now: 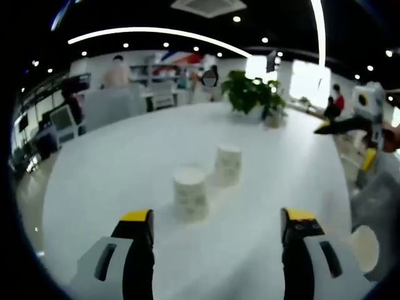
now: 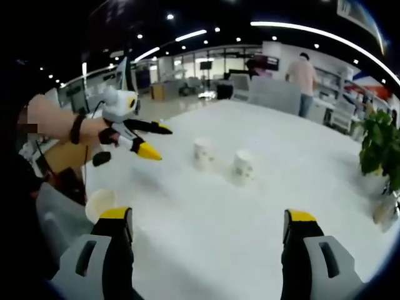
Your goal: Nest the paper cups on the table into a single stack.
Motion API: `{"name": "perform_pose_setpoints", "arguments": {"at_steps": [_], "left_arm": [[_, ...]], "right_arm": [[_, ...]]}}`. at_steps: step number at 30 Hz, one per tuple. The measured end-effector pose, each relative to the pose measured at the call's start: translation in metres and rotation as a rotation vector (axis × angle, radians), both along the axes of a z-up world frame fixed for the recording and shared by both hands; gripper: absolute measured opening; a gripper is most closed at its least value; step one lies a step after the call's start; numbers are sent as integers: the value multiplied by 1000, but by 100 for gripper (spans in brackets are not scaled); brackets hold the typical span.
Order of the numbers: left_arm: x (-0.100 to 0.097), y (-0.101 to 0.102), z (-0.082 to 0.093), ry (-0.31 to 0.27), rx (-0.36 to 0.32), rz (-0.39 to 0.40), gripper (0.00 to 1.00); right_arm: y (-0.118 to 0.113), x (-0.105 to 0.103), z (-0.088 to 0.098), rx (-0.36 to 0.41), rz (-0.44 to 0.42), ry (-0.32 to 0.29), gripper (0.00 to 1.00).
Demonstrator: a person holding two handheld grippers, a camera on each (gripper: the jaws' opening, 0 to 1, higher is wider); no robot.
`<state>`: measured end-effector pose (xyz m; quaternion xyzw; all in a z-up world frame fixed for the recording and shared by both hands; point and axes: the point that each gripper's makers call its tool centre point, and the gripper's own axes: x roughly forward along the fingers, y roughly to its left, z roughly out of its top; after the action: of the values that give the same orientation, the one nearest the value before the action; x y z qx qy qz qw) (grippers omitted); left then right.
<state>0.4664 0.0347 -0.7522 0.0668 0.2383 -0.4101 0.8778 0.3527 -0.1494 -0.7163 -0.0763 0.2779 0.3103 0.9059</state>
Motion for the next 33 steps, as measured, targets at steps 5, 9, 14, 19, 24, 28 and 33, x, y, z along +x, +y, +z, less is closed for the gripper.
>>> {"name": "perform_pose_setpoints", "arguments": {"at_steps": [5, 9, 14, 19, 24, 28, 33], "left_arm": [[11, -11, -6, -1, 9, -36, 83], [19, -15, -7, -8, 24, -52, 83], [30, -22, -9, -10, 20, -54, 83], [32, -30, -15, -6, 41, -74, 83], [35, -34, -23, -6, 70, -94, 82], [44, -36, -28, 0, 70, -97, 82], [53, -43, -32, -1, 71, -97, 79]], "right_arm": [[-8, -2, 1, -3, -9, -6, 98], [-13, -1, -1, -6, -22, -7, 98], [-16, -2, -2, 7, -36, -8, 98], [-16, -7, -8, 7, -30, 1, 98], [-19, -9, -12, 13, -37, 12, 98], [-25, -8, -12, 14, -45, 16, 98], [-29, -12, -17, -19, -34, 22, 97]]}}
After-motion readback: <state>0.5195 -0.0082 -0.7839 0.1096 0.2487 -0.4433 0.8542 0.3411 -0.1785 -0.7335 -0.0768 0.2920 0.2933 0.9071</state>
